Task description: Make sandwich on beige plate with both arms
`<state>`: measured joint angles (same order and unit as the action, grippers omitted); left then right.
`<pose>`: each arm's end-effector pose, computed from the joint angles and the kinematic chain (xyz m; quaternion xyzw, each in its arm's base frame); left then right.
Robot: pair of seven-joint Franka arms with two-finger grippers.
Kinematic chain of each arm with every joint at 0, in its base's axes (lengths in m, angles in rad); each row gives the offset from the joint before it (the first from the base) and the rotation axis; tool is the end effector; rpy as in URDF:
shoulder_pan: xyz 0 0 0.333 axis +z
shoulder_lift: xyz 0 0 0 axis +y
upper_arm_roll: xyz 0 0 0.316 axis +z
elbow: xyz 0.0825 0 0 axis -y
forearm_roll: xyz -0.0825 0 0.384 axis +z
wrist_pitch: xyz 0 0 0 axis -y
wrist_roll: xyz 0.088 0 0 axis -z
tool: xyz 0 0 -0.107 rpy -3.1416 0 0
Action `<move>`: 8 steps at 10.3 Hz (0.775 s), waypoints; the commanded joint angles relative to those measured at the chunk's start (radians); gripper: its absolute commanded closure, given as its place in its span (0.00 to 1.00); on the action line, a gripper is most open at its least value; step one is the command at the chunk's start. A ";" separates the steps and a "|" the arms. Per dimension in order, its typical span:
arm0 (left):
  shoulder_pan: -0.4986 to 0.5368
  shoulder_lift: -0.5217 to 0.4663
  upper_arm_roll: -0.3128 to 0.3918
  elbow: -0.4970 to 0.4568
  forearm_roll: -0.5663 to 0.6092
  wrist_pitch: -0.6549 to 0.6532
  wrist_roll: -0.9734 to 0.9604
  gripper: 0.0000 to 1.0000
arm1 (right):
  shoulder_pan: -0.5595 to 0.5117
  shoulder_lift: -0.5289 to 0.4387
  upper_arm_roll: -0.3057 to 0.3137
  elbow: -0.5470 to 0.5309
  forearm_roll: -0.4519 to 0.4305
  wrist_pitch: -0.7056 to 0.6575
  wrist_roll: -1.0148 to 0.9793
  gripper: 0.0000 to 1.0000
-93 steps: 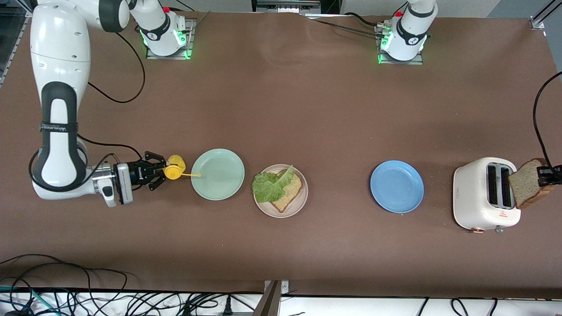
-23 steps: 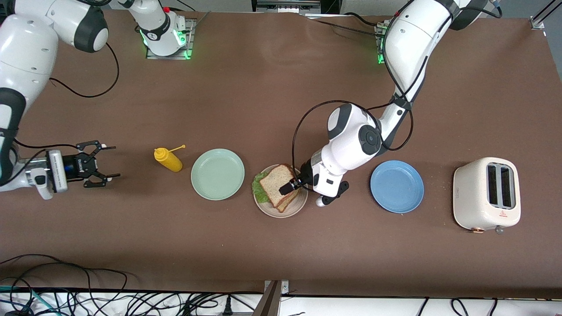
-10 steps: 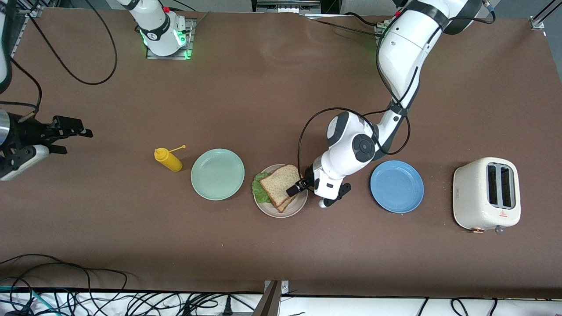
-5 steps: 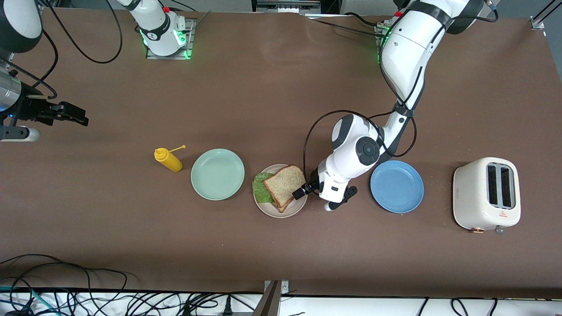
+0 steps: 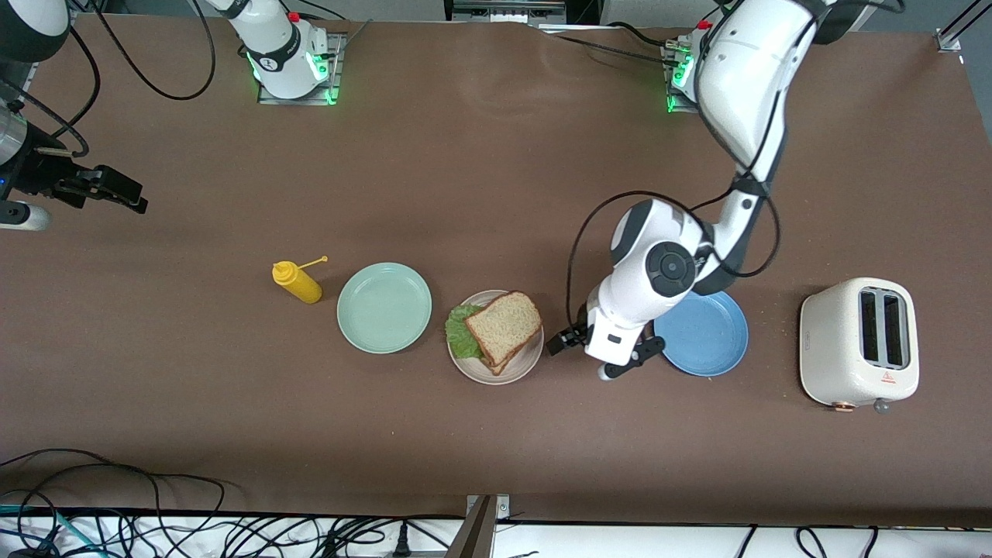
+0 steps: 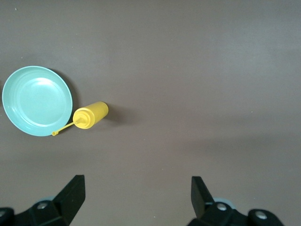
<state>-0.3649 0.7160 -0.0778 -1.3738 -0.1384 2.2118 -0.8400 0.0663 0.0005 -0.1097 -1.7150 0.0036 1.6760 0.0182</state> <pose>0.6763 -0.3116 0.3046 0.9643 0.2440 -0.0003 0.1030 0.5577 -0.0239 0.5648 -0.9993 0.0310 0.0197 0.0020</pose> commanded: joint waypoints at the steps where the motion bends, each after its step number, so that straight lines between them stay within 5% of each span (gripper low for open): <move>1: 0.062 -0.140 0.001 -0.024 0.043 -0.163 0.100 0.00 | -0.008 0.013 0.004 0.067 -0.004 -0.102 -0.040 0.00; 5: 0.184 -0.301 0.003 -0.014 0.155 -0.340 0.310 0.00 | -0.080 0.007 0.091 0.061 0.001 -0.110 -0.040 0.00; 8: 0.274 -0.377 0.003 -0.014 0.180 -0.460 0.578 0.00 | -0.077 0.007 0.090 0.061 0.006 -0.104 -0.038 0.00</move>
<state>-0.1282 0.3868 -0.0682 -1.3653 0.0113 1.7985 -0.3872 0.0127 0.0043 -0.0377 -1.6709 0.0039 1.5823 -0.0064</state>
